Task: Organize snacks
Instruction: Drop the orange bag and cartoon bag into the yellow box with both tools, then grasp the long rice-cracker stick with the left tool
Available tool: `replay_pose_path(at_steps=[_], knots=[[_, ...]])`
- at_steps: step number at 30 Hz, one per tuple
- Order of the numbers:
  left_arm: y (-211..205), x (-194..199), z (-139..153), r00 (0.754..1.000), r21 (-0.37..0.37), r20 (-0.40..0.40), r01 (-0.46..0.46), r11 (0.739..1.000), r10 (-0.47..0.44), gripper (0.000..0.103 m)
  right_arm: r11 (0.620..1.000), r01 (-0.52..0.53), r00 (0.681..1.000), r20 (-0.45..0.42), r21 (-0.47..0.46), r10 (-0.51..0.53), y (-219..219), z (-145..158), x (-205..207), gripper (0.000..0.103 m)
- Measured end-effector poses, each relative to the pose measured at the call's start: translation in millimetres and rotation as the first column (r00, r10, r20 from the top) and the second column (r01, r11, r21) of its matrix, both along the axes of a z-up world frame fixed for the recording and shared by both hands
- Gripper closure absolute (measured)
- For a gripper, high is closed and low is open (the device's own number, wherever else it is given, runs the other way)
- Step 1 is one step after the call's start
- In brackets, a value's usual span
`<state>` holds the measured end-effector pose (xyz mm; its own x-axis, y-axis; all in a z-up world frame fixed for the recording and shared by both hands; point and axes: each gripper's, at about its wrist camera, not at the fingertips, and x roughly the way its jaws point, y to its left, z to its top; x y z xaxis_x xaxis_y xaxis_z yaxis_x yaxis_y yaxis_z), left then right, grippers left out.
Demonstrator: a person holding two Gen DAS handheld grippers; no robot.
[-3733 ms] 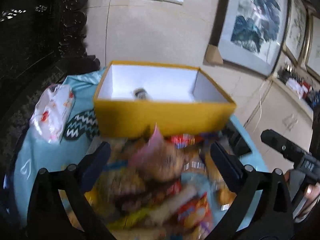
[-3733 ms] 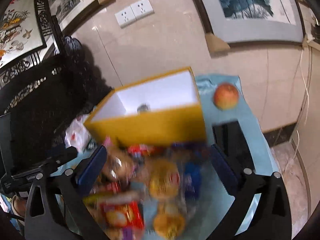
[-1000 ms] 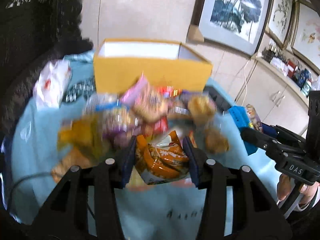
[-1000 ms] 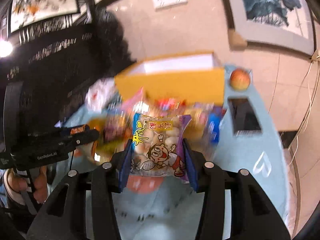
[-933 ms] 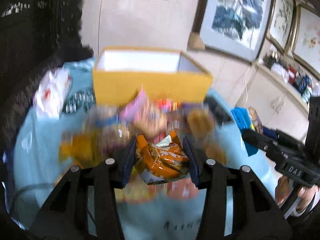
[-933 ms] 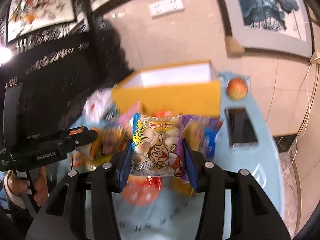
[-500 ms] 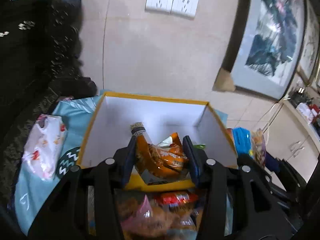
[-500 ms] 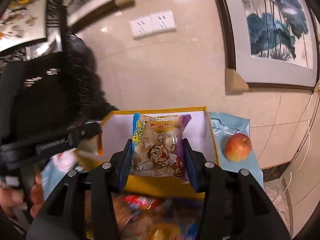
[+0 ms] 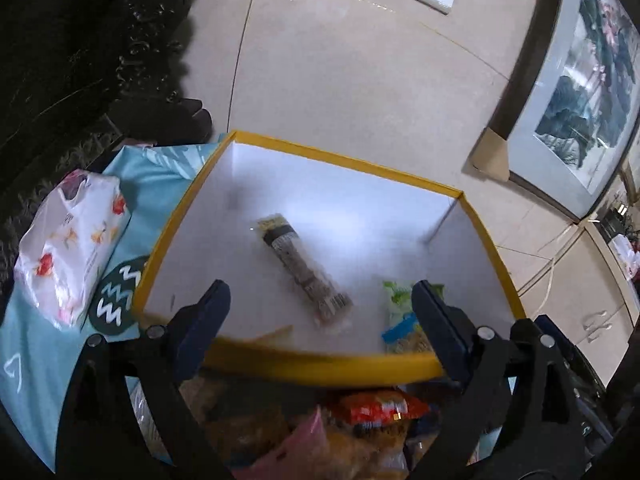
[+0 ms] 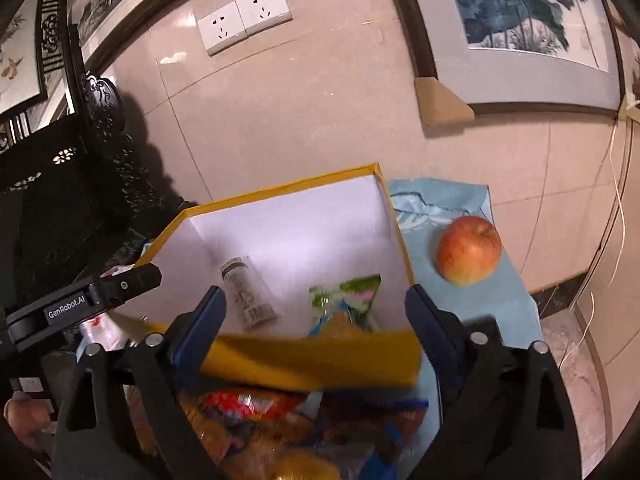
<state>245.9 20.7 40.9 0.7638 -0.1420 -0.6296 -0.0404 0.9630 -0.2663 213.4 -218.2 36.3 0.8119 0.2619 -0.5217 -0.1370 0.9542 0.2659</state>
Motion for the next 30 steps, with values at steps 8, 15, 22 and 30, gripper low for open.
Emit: replay_pose_path(at_steps=[8,15,22,30], knots=[[-6.8,-74.2,-5.8,0.998,0.093,0.005,0.066,0.994,-0.066,0.004,1.000,0.019,0.998,-0.062,0.024,-0.018,-9.4,-9.3,-68.0,0.001],[-3.0,-148.5,-43.2,0.994,0.183,-0.031,0.111,0.977,-0.107,0.002,0.997,0.012,0.987,-0.161,0.080,0.001,-10.7,-47.2,-118.6,0.001],[3.0,-187.2,-76.5,0.979,0.255,-0.098,0.196,0.947,-0.176,0.002,0.993,-0.004,0.975,-0.220,0.121,0.031,-7.3,-70.7,-148.5,0.001],[22.7,-199.4,-95.9,0.968,0.261,-0.137,0.242,0.935,-0.212,0.002,0.993,-0.014,0.970,-0.240,0.121,0.043,-12.5,-77.6,-167.2,0.001]])
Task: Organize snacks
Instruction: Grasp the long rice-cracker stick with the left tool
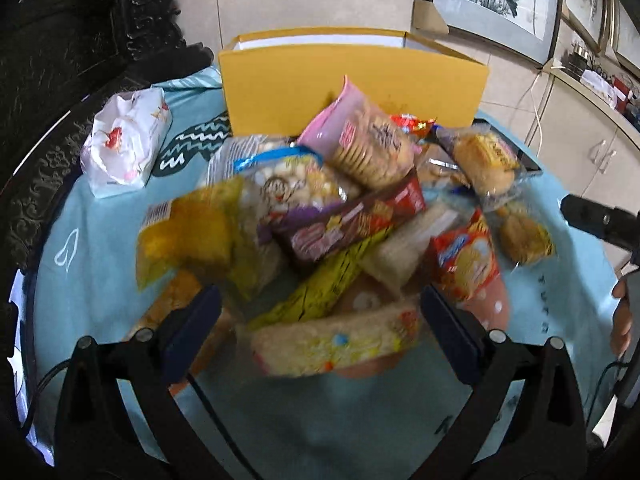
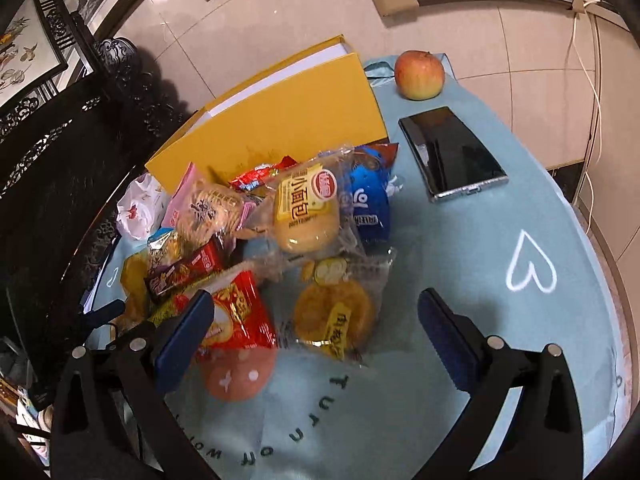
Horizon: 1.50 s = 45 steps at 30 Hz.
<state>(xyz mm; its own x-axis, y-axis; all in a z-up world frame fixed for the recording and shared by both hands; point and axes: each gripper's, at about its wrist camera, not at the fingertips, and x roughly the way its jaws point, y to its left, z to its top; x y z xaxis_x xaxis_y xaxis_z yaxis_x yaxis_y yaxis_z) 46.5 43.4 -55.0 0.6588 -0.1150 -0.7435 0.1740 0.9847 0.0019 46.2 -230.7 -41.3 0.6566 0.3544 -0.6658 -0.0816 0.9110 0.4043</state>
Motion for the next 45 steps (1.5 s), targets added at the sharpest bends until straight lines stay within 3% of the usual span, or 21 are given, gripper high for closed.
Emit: replay_pose_path(at_steps=[8,14,19,21,28,35,36,38,39,40,41,45], knots=[[2.3,3.9,-12.8,0.999,-0.017,-0.001,0.033,0.999,-0.033,0.002,0.999,-0.038,0.999,-0.031,-0.001,0.038,9.1,-7.1,-7.6,0.001],[-7.7,-2.5,-22.6,0.992,-0.091,-0.088,0.087,0.992,-0.095,0.002,0.999,-0.045,0.998,-0.041,-0.014,0.044,10.4,-10.5,-12.9,0.001],[-18.1,-25.1,-20.2,0.964,-0.259,-0.188,0.134,0.956,-0.186,0.002,0.999,-0.034,0.998,-0.054,-0.006,0.033,5.8,-13.3,-13.4,0.001],[-22.2,-33.6,-18.0,0.959,-0.282,-0.196,0.147,0.948,-0.207,0.002,0.999,-0.032,0.998,-0.051,-0.004,0.031,4.8,-13.0,-14.1,0.001],[-37.0,-33.2,-1.3,0.973,-0.115,-0.106,0.193,0.974,-0.205,0.002,0.999,-0.042,0.998,-0.045,-0.015,0.041,2.5,-13.4,-19.2,0.001],[-74.7,-27.4,-24.3,0.927,0.007,-0.160,0.345,0.939,-0.339,0.004,0.999,-0.024,0.998,-0.052,-0.021,0.023,-6.1,-14.9,-22.0,0.001],[-76.8,-29.6,-25.9,0.929,0.035,-0.146,0.347,0.937,-0.339,0.007,1.000,-0.020,0.998,-0.054,-0.018,0.019,-8.0,-15.0,-21.6,0.001],[-76.8,-31.2,-28.0,0.941,0.093,-0.126,0.327,0.940,-0.315,0.044,1.000,-0.011,0.998,-0.060,-0.018,0.010,-10.8,-15.8,-19.3,0.001],[-69.5,-29.5,-24.3,0.945,0.063,-0.125,0.310,0.949,-0.301,0.052,1.000,-0.007,0.998,-0.064,-0.022,0.006,-11.5,-16.3,-18.1,0.001],[-63.6,-27.9,-20.9,0.946,0.022,-0.132,0.303,0.953,-0.297,0.068,0.999,-0.006,0.998,-0.068,-0.033,0.004,-11.6,-17.1,-16.5,0.001],[-59.6,-27.7,-17.2,0.946,-0.007,-0.129,0.299,0.954,-0.298,0.074,0.999,-0.006,0.998,-0.067,-0.050,0.003,-10.9,-17.5,-15.7,0.001],[-53.7,-28.1,-16.6,0.953,0.007,-0.110,0.284,0.959,-0.281,0.074,0.977,0.004,0.999,-0.040,-0.212,-0.013,-1.4,-18.4,-12.0,0.001]])
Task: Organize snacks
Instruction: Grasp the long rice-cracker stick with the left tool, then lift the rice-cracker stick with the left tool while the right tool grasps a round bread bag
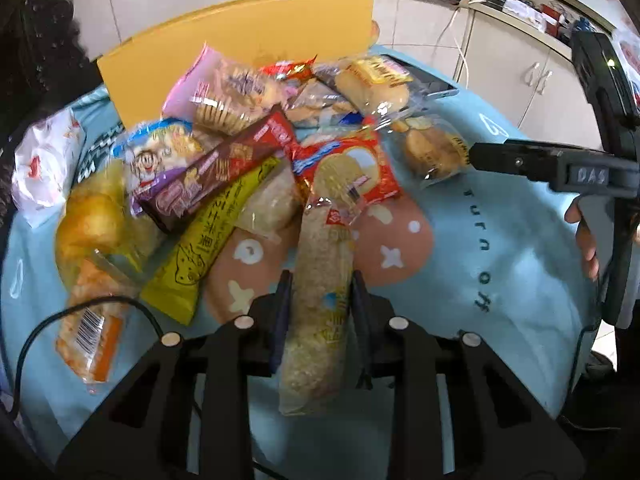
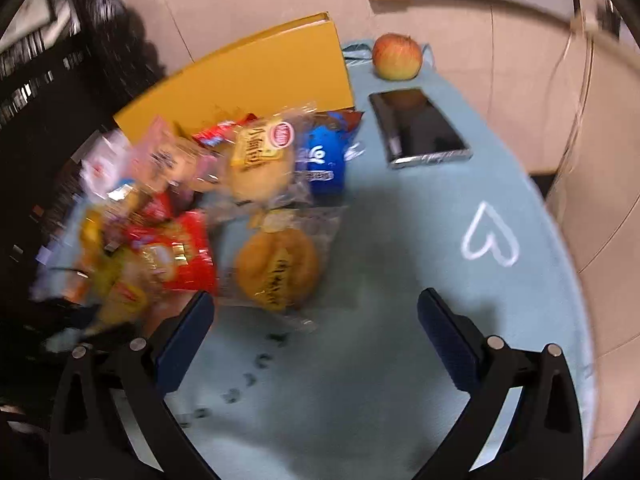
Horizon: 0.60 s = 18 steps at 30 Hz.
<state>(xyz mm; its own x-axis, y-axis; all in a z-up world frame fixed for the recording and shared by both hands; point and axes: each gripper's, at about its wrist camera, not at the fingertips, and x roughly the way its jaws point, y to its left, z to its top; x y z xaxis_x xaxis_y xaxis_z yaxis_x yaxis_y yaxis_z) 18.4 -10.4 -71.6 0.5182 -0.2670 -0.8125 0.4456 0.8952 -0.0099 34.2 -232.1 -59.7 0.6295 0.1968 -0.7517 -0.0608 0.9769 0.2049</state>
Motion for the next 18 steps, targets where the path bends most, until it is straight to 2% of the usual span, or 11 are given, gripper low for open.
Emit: replay_pose_path(at_steps=[2,3,5,9,10,11,13,16,18], knots=[[3.2,5.5,-2.9,1.000,-0.035,-0.013,-0.013,0.999,0.013,0.074,1.000,-0.018,1.000,0.011,-0.020,0.018,4.9,-0.6,4.4,0.004],[4.4,6.8,-4.7,1.000,-0.045,-0.017,-0.016,0.999,0.016,0.073,0.999,-0.034,0.999,0.008,-0.035,0.034,9.7,-1.2,8.3,0.016],[7.4,8.0,-7.9,1.000,-0.063,-0.022,-0.023,0.998,0.022,0.073,0.994,-0.075,0.997,-0.006,-0.086,0.074,22.1,-4.2,16.5,0.032],[6.3,8.7,-11.9,1.000,-0.067,-0.007,-0.027,0.997,0.026,0.070,0.991,-0.096,0.995,-0.030,-0.098,0.093,40.8,-9.6,33.8,0.033],[6.8,9.0,-12.1,1.000,-0.071,-0.006,-0.029,0.997,0.029,0.069,0.990,-0.094,0.995,-0.030,-0.106,0.092,43.8,-9.9,35.8,0.035],[4.3,10.6,-12.4,0.999,-0.075,-0.005,-0.035,0.997,0.034,0.069,0.988,-0.101,0.995,-0.035,-0.117,0.097,47.2,-10.7,37.2,0.043],[1.2,8.5,-12.7,0.999,-0.069,0.003,-0.034,0.997,0.034,0.065,0.980,-0.111,0.994,-0.018,-0.165,0.110,53.7,-9.1,32.3,0.048],[-8.2,0.6,-14.9,0.999,-0.017,0.033,-0.016,1.000,0.016,0.056,0.985,-0.126,0.992,-0.018,-0.118,0.125,49.1,-9.2,24.1,0.049],[-10.2,-2.8,-14.5,0.999,-0.008,0.031,-0.020,1.000,0.020,0.055,0.989,-0.129,0.992,-0.023,-0.070,0.128,42.4,-9.5,20.0,0.050]])
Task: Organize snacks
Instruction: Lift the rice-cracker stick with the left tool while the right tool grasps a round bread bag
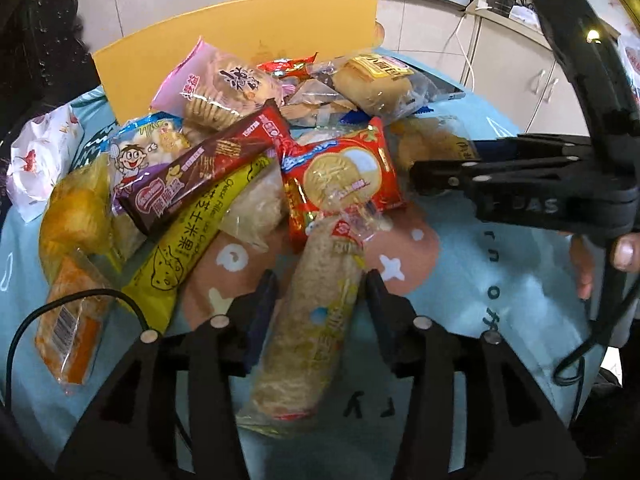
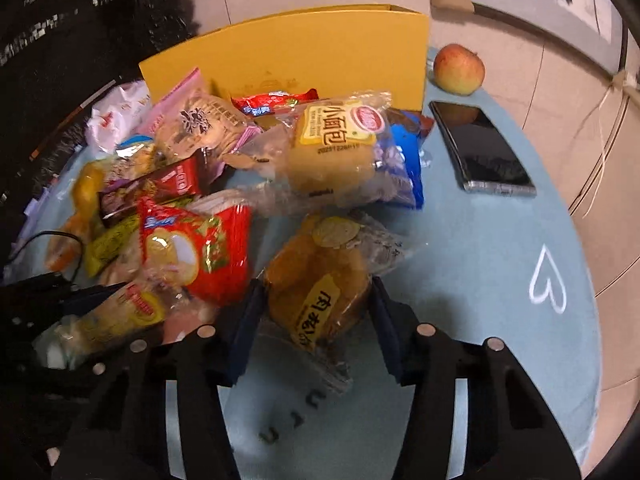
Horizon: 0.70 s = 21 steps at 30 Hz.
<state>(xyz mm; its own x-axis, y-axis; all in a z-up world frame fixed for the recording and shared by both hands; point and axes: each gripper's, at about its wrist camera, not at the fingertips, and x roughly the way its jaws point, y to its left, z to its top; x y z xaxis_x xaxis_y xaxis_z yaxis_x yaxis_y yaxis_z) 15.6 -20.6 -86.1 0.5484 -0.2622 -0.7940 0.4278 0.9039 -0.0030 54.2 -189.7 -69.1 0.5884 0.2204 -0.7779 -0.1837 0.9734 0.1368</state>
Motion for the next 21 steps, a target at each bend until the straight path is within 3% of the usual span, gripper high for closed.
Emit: replay_pose_path(at_steps=[2,3,4,6,10,13,15,18,21], knots=[[3.5,-0.4,1.4,1.000,-0.024,-0.021,0.003,1.000,-0.004,0.058,0.997,0.008,1.000,-0.013,0.071,-0.007,-14.0,1.6,-5.0,0.055],[8.9,-0.6,3.2,0.999,-0.042,-0.032,-0.001,0.999,-0.001,0.065,0.995,0.007,1.000,-0.006,0.097,-0.007,-21.0,4.6,-7.6,0.065],[12.9,-1.9,4.7,0.999,-0.058,-0.043,-0.002,0.998,-0.001,0.072,0.993,0.006,1.000,-0.006,0.119,-0.006,-24.6,7.1,-9.3,0.067],[17.5,-5.6,7.0,0.998,-0.087,-0.061,0.002,0.996,-0.008,0.075,0.990,0.014,1.000,0.002,0.138,-0.015,-31.7,12.5,-12.6,0.073],[15.4,-14.8,7.3,0.998,-0.068,-0.062,0.008,0.998,-0.013,0.076,0.993,0.005,1.000,0.000,0.120,-0.005,-29.5,11.8,-15.6,0.072],[9.9,-12.5,4.3,0.998,-0.051,-0.065,-0.002,0.999,-0.002,0.074,0.995,0.040,0.999,-0.007,0.092,-0.039,-28.3,5.5,-12.5,0.061],[4.2,-9.8,3.7,0.998,-0.045,-0.060,-0.011,0.999,0.009,0.072,0.994,0.085,0.996,-0.030,0.069,-0.083,-27.7,-0.1,-10.2,0.030],[-6.6,-8.3,3.0,0.999,-0.021,-0.041,-0.011,1.000,0.010,0.064,0.994,0.098,0.995,-0.021,0.058,-0.097,-21.0,-4.2,-9.5,0.030],[-13.3,-9.8,1.4,1.000,-0.006,-0.023,-0.008,1.000,0.008,0.058,0.996,0.077,0.997,0.019,-0.054,-0.076,1.9,-8.7,-6.8,0.030]])
